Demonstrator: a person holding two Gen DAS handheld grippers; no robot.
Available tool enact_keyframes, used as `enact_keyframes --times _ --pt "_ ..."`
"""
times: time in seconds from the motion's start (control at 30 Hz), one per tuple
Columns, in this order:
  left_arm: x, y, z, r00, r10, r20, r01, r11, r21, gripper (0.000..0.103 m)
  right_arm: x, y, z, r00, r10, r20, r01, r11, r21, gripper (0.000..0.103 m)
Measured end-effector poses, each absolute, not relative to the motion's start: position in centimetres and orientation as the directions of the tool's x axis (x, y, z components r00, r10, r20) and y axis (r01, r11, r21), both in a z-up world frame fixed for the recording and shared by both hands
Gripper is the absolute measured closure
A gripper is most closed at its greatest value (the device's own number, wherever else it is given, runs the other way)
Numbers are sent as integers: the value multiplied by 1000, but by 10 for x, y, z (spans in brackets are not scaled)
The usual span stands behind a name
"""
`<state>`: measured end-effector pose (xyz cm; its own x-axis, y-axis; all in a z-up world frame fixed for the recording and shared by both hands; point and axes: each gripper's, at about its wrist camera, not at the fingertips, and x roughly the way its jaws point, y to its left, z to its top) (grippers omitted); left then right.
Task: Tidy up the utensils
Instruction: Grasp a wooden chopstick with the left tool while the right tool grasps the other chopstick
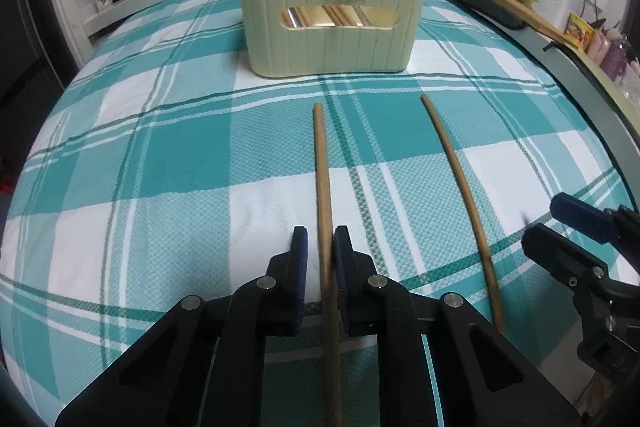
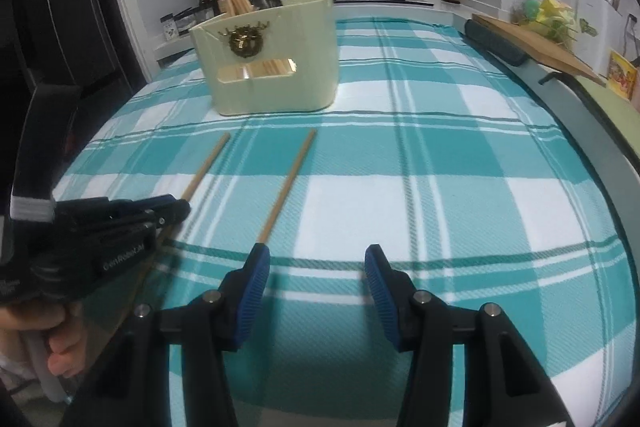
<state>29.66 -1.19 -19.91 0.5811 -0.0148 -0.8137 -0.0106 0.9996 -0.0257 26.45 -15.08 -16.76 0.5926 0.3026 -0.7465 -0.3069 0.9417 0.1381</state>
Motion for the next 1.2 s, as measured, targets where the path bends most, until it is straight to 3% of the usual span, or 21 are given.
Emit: enact_keyframes --times 0.37,0.5,0.6,0.63,1.13,1.2 --pt "286 6 -202 587 4 -810 -35 999 -20 90 286 -99 -186 501 310 -808 -414 906 91 54" --pt "285 6 -202 590 4 -807 -33 999 -19 90 279 -92 -191 526 244 -815 -433 901 -10 70" --pt "283 7 -202 592 3 -806 -33 999 -21 90 278 -95 -188 536 208 -818 -417 908 -42 91" --pt "283 7 -203 592 3 -806 -33 999 -20 91 278 -97 -188 539 195 -819 -408 912 -52 93" --pt "239 31 -202 580 -53 -813 -6 998 -69 92 248 -165 -186 549 69 -833 -276 956 -103 96" --pt "232 38 -201 570 -88 -817 1 994 -106 81 243 -174 -185 542 74 -837 -270 958 -91 95"
